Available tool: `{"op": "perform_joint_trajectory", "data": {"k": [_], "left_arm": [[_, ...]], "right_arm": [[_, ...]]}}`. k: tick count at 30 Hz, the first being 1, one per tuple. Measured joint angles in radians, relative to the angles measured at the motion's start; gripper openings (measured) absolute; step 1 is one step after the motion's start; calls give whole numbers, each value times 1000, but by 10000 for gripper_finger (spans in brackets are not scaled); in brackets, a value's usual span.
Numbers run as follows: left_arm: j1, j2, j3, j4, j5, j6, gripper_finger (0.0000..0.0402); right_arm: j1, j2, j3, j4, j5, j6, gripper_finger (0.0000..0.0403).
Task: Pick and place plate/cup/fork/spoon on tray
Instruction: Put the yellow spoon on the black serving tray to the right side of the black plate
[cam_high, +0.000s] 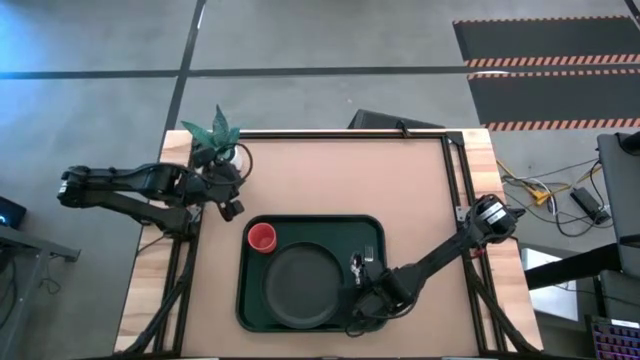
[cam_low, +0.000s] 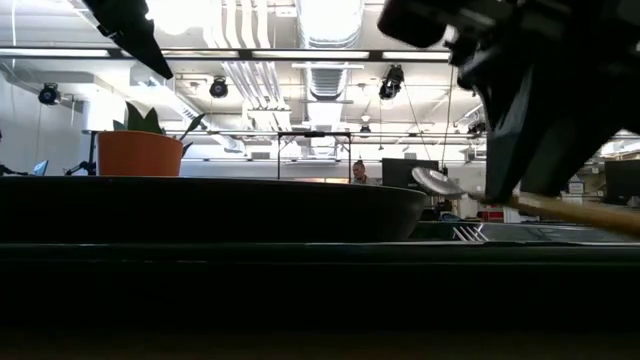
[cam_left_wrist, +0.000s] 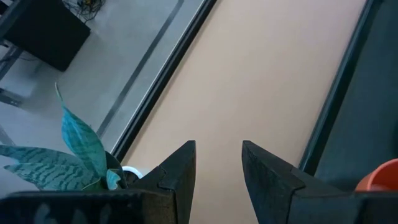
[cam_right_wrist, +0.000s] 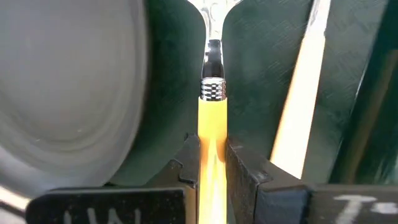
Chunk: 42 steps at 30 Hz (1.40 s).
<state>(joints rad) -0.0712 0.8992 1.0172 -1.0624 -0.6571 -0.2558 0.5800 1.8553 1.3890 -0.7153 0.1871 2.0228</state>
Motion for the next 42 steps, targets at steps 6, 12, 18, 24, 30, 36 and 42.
{"op": "perform_joint_trajectory", "data": {"k": [6, 12, 18, 24, 30, 36, 42], "left_arm": [[0, -21, 0, 0, 0, 0, 112], [0, -38, 0, -1, 0, 0, 112], [0, -47, 0, -1, -1, 1, 112], [0, -51, -2, -1, -2, 1, 112], [0, -53, -3, -1, -2, 2, 112], [0, -52, -3, -1, -2, 2, 112], [0, -53, -5, -1, -2, 2, 112]], "right_arm": [[0, 0, -35, 25, -2, 25, 33], [-7, 0, -63, 42, -2, 5, 33], [-28, 0, -90, 93, -3, -40, 33], [-55, 0, -91, 94, -3, -82, 33], [-71, 0, -91, 94, -3, -113, 33], [-70, 0, -96, 97, -4, -98, 33], [-70, 0, -97, 110, -5, -83, 33]]}}
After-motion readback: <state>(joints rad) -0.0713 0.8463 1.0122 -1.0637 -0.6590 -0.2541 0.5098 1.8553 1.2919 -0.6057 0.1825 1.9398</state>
